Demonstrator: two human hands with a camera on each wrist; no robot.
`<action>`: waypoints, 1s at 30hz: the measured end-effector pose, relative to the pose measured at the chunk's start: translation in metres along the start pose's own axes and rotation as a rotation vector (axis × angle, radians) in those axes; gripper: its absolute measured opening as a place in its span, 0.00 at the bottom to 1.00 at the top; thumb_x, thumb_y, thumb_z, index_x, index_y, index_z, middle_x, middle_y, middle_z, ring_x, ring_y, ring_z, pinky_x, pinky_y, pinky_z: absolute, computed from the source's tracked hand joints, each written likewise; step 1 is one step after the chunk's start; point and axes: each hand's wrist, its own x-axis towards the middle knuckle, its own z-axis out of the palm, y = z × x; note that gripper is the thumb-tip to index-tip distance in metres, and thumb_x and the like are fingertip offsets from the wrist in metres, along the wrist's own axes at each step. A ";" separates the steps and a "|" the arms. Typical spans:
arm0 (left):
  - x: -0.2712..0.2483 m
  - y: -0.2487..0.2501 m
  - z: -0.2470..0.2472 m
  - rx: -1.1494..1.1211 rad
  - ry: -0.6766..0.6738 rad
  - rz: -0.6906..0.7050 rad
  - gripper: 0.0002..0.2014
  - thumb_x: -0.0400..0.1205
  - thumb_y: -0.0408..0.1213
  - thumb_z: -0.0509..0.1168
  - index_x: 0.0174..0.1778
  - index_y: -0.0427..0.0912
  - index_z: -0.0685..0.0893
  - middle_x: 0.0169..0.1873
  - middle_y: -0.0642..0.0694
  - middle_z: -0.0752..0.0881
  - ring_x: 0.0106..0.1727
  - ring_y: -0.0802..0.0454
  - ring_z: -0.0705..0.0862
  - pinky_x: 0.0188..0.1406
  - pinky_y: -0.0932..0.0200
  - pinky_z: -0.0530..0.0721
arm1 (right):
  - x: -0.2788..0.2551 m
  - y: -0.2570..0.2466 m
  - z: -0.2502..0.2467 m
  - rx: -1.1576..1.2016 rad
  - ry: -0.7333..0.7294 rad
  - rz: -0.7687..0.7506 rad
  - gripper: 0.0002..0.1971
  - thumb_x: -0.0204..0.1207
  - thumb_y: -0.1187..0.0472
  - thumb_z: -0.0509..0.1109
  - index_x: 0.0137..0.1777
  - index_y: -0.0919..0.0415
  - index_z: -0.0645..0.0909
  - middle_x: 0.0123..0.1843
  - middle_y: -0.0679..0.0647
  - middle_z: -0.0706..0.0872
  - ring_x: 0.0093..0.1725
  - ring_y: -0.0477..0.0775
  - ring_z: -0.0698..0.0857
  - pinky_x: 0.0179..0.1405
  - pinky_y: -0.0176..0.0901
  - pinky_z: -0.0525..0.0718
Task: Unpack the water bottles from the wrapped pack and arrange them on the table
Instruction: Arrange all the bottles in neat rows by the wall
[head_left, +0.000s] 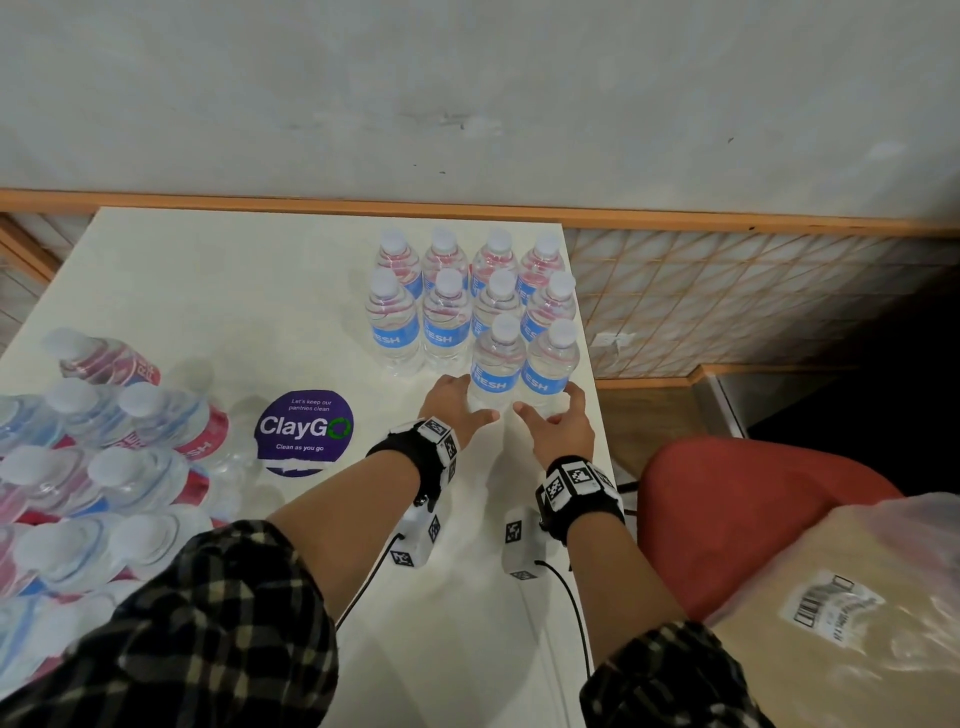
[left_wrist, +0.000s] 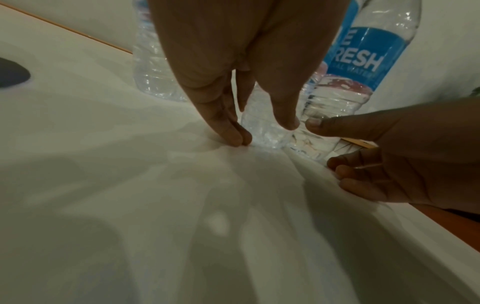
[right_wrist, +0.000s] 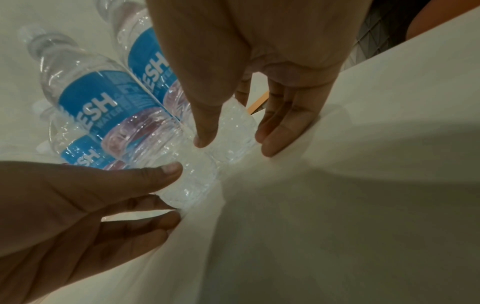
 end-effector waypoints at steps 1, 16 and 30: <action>0.001 0.000 0.000 0.002 -0.002 0.000 0.29 0.77 0.48 0.71 0.72 0.43 0.74 0.66 0.39 0.77 0.67 0.42 0.77 0.67 0.55 0.73 | 0.001 -0.001 0.000 0.000 -0.004 0.004 0.36 0.68 0.45 0.77 0.73 0.47 0.66 0.45 0.55 0.82 0.47 0.55 0.83 0.48 0.43 0.78; 0.008 0.002 0.000 0.017 -0.015 -0.002 0.29 0.76 0.48 0.71 0.72 0.42 0.75 0.63 0.39 0.77 0.64 0.42 0.78 0.65 0.56 0.73 | 0.012 0.001 0.002 0.012 -0.032 0.016 0.37 0.65 0.43 0.78 0.72 0.40 0.66 0.41 0.53 0.81 0.48 0.58 0.85 0.52 0.59 0.87; 0.006 0.000 0.001 -0.065 0.007 -0.008 0.38 0.74 0.51 0.73 0.78 0.42 0.66 0.71 0.42 0.74 0.72 0.45 0.74 0.71 0.53 0.72 | 0.009 0.008 0.004 0.040 -0.021 0.023 0.35 0.68 0.43 0.75 0.73 0.39 0.64 0.44 0.55 0.84 0.47 0.57 0.86 0.55 0.55 0.86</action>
